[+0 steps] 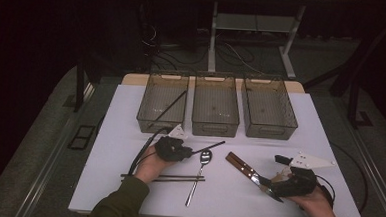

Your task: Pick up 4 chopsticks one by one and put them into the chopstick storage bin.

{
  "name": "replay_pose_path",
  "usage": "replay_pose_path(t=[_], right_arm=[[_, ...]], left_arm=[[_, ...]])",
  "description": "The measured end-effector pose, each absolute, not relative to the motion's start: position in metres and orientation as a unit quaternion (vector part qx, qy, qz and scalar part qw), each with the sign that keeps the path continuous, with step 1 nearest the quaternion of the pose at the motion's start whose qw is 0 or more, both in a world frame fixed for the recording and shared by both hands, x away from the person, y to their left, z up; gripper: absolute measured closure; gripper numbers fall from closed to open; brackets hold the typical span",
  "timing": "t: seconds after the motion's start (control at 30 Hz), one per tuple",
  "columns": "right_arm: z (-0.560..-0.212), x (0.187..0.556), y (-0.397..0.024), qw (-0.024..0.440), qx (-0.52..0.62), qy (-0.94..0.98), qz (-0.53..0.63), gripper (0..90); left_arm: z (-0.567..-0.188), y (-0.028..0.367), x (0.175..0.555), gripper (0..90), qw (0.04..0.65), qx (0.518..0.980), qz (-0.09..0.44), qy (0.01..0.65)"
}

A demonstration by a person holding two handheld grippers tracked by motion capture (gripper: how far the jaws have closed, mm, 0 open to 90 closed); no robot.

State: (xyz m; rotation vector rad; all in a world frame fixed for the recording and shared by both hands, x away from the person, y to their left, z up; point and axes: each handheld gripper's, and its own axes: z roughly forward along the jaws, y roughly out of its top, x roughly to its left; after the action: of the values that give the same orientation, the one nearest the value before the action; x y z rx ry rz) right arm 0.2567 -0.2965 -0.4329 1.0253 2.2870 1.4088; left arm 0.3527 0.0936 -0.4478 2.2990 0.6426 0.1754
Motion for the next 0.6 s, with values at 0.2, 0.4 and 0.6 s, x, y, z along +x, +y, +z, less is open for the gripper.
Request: replay_pose_path(t=[0.2, 0.4, 0.6], right_arm=[[-0.4331, 0.2570, -0.2967, 0.133, 0.354, 0.788, 0.486, 1.8], [-0.4332, 0.2571, -0.2963, 0.133, 0.354, 0.788, 0.485, 1.8], [-0.4331, 0.2570, -0.2965, 0.132, 0.355, 0.787, 0.486, 1.8]], left_arm=[[-0.4487, 0.0926, 0.3506, 84.2, 0.368, 0.894, 0.073, 0.245], [-0.4490, 0.0940, 0.3519, 85.5, 0.370, 0.895, 0.069, 0.239], [-0.4492, 0.0958, 0.3540, 85.6, 0.374, 0.894, 0.059, 0.239]])
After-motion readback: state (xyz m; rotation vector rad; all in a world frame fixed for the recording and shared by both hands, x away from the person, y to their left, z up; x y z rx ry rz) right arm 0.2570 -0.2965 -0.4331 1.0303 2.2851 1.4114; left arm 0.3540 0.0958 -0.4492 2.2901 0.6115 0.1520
